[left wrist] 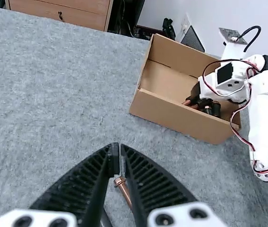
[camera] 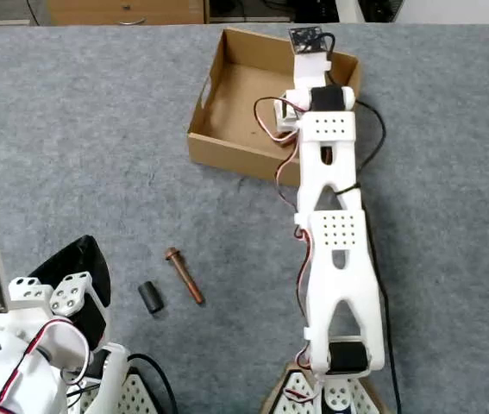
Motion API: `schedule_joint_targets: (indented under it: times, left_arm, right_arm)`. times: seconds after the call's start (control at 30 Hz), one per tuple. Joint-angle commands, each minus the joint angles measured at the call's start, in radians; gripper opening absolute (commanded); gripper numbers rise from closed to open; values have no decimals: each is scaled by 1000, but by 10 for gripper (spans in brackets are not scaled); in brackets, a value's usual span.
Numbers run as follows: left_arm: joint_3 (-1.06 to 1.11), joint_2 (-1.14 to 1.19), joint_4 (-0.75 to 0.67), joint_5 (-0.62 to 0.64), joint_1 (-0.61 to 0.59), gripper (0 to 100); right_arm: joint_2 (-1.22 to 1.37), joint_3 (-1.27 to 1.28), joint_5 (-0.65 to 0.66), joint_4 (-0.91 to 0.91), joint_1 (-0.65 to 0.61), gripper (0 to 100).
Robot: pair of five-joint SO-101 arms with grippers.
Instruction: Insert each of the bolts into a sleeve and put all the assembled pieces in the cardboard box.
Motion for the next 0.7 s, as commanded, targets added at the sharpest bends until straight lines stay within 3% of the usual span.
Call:
schedule_joint_targets:
  times: [0.0,0.2,0.67]
  left_arm:
    - [2,1,-3,-2,-9,19]
    - [3,5,-5,-2,-9,19]
    - [104,7,-78,37,-11,19]
  right_arm:
    - [-156,-36,2,100,8,175]
    - [-472,-36,0,229,8,175]
    - [-1023,-31,-3,238,10,174]
